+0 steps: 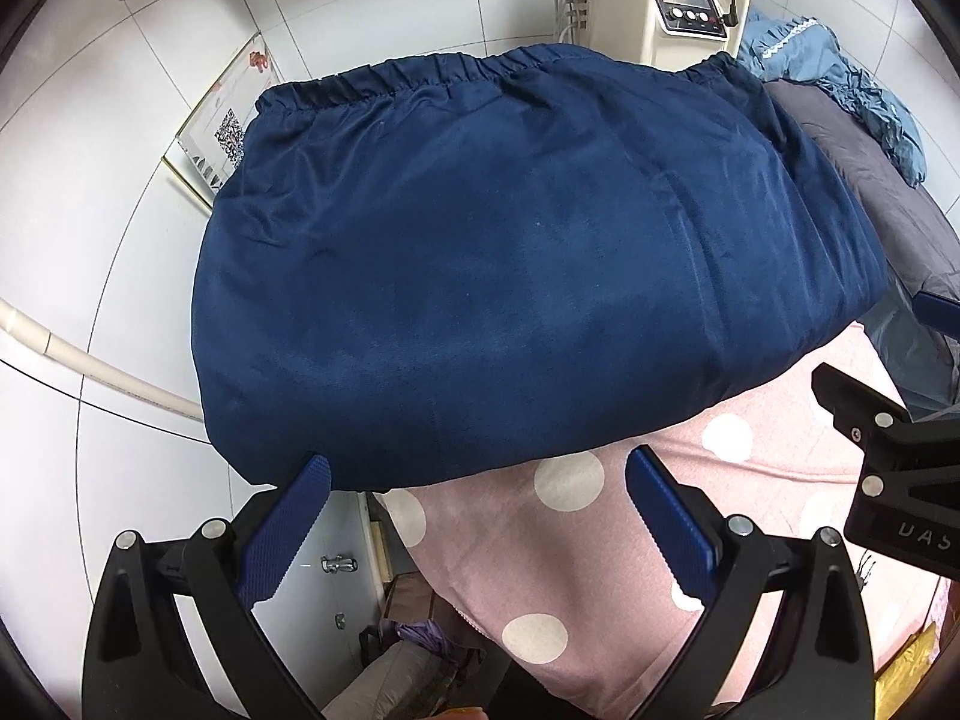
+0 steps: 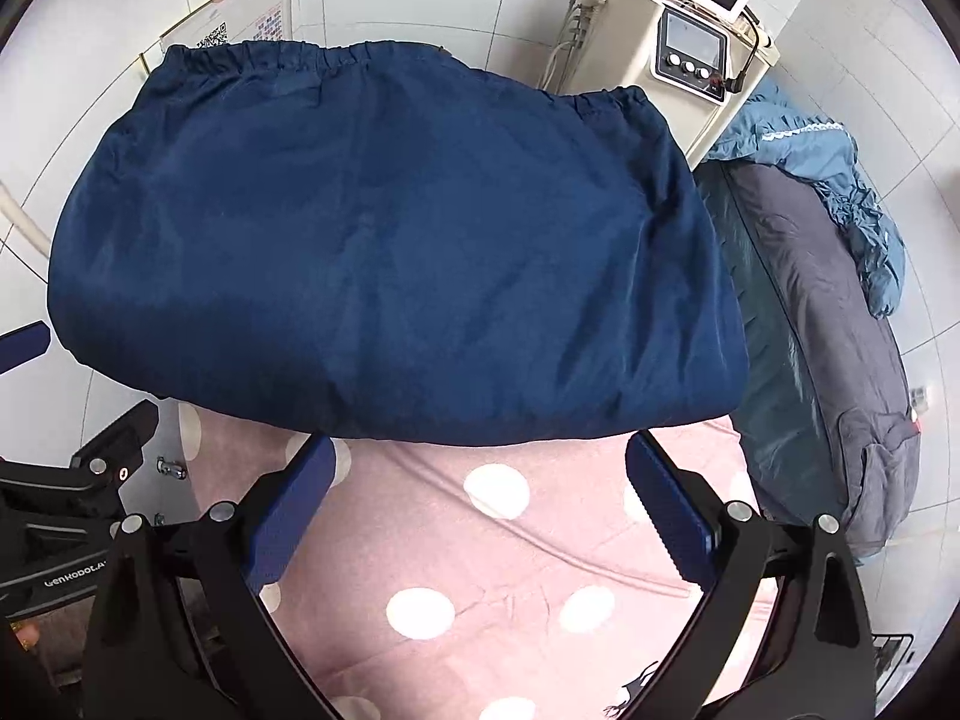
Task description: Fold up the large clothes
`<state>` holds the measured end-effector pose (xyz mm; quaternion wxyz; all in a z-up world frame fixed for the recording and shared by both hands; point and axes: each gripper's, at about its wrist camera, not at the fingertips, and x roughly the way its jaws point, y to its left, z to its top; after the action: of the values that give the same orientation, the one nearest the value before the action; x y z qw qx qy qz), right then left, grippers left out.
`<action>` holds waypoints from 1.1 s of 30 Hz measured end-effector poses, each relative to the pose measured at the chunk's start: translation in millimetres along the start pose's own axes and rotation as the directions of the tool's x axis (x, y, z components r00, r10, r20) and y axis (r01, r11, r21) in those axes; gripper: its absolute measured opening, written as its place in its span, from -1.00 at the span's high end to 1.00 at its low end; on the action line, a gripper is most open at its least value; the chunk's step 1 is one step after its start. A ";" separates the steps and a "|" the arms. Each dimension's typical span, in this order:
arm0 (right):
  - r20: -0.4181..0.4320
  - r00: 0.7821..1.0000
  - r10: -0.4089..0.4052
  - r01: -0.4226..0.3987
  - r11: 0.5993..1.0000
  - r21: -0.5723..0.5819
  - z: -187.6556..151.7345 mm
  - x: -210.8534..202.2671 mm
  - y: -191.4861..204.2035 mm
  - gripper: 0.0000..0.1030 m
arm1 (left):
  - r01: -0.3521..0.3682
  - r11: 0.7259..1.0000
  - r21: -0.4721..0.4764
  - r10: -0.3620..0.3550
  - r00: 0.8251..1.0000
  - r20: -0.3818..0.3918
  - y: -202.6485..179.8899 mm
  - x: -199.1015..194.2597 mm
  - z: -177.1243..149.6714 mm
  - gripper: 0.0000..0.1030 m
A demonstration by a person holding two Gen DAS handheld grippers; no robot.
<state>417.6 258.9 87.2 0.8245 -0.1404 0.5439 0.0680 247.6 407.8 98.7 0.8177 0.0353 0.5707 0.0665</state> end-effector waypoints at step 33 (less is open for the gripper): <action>-0.007 1.000 -0.013 0.013 1.000 0.004 0.0 2.7 1.6 -0.86 | -0.046 0.998 0.031 0.045 0.999 0.023 -2.7 1.2 -5.6 -0.88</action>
<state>418.3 260.3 84.5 0.8234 -0.1425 0.5458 0.0610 242.9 405.2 95.2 0.8215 0.0619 0.5617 0.0755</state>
